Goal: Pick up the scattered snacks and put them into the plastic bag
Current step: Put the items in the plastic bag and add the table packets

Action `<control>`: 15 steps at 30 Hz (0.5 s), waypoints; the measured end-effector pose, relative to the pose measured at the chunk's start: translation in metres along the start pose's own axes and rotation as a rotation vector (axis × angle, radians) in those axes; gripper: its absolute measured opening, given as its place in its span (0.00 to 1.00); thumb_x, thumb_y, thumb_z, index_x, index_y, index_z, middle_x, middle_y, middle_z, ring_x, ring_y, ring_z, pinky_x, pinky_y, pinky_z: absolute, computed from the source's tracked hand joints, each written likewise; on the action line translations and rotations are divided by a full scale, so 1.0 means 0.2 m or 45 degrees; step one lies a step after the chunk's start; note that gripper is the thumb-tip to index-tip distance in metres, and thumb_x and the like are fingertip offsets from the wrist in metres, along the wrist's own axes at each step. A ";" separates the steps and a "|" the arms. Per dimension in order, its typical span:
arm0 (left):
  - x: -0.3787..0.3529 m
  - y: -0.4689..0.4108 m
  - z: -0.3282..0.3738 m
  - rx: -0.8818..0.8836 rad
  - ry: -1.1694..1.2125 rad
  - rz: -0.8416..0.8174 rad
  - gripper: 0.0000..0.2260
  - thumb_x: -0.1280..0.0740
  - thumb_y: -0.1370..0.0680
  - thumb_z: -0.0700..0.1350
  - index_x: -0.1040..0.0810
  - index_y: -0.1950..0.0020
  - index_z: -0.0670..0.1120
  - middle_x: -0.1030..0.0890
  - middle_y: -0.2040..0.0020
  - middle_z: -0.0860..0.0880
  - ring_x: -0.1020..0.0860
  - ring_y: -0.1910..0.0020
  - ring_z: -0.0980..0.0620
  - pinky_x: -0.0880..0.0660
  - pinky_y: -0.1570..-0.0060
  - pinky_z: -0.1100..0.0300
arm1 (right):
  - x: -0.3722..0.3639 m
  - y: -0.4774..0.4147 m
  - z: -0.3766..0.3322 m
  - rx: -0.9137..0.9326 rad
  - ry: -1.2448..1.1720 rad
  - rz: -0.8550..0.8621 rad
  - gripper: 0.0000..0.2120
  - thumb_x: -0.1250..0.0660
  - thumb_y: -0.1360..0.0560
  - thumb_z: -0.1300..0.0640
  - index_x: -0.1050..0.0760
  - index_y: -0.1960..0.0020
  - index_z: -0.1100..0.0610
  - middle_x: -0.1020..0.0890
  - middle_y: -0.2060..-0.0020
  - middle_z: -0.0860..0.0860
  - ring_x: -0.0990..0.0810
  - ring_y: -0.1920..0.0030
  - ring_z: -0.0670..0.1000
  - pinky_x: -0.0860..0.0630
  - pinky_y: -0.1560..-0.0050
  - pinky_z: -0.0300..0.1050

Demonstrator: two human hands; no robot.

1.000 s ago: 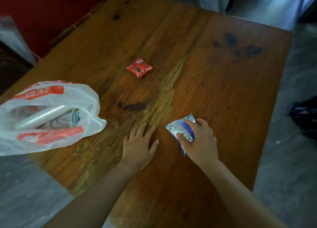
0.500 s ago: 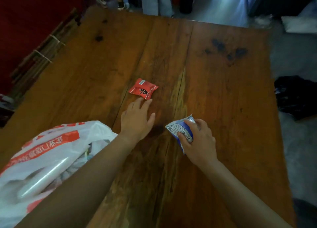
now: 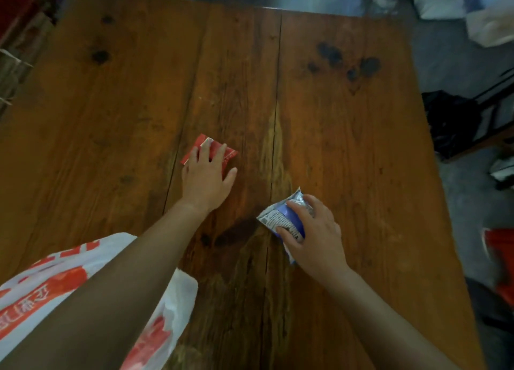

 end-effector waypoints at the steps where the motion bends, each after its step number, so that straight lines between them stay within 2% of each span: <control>1: -0.01 0.04 0.01 -0.047 0.013 0.007 0.25 0.42 0.22 0.58 0.42 0.27 0.53 0.44 0.24 0.47 0.47 0.26 0.42 0.42 0.29 0.42 | 0.00 0.02 0.01 0.001 -0.003 0.005 0.27 0.37 0.28 0.41 0.38 0.31 0.45 0.40 0.28 0.49 0.43 0.29 0.50 0.41 0.31 0.57; 5: -0.04 0.30 0.08 -0.259 0.128 -0.023 0.21 0.40 0.24 0.56 0.35 0.33 0.53 0.37 0.28 0.49 0.43 0.27 0.45 0.42 0.29 0.44 | 0.04 0.10 0.09 -0.002 -0.006 0.016 0.27 0.36 0.28 0.43 0.38 0.31 0.46 0.40 0.29 0.49 0.43 0.29 0.50 0.42 0.32 0.57; 8: -0.06 0.47 0.11 -0.314 0.303 -0.075 0.16 0.41 0.25 0.58 0.28 0.41 0.53 0.31 0.34 0.51 0.36 0.32 0.50 0.35 0.33 0.43 | 0.07 0.17 0.16 -0.019 0.011 0.012 0.27 0.34 0.29 0.44 0.36 0.32 0.47 0.39 0.29 0.49 0.43 0.29 0.49 0.43 0.32 0.58; 11: -0.08 0.56 0.14 -0.206 0.402 -0.008 0.18 0.41 0.26 0.59 0.28 0.40 0.53 0.29 0.37 0.51 0.32 0.36 0.52 0.32 0.36 0.45 | 0.09 0.24 0.19 -0.043 0.025 0.028 0.28 0.34 0.30 0.42 0.35 0.33 0.47 0.38 0.29 0.50 0.43 0.29 0.50 0.43 0.32 0.60; 13: -0.08 0.56 0.15 -0.067 0.366 0.019 0.21 0.37 0.26 0.59 0.32 0.35 0.54 0.34 0.32 0.48 0.36 0.32 0.49 0.34 0.34 0.44 | 0.09 0.25 0.19 -0.062 0.025 0.062 0.28 0.34 0.30 0.41 0.34 0.33 0.47 0.39 0.29 0.51 0.43 0.28 0.52 0.42 0.33 0.63; 15: -0.11 0.55 0.15 0.082 0.254 -0.072 0.28 0.37 0.27 0.62 0.38 0.30 0.56 0.41 0.27 0.47 0.42 0.28 0.45 0.38 0.33 0.42 | 0.07 0.24 0.18 -0.095 0.024 0.078 0.28 0.35 0.30 0.40 0.35 0.33 0.46 0.39 0.29 0.52 0.43 0.28 0.52 0.41 0.33 0.63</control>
Point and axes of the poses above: each hand's wrist, its own y-axis away from the middle knuckle, its own x-axis out of the back of the hand, z = x × y, the point moved 4 cm from there along -y, towards the middle knuckle
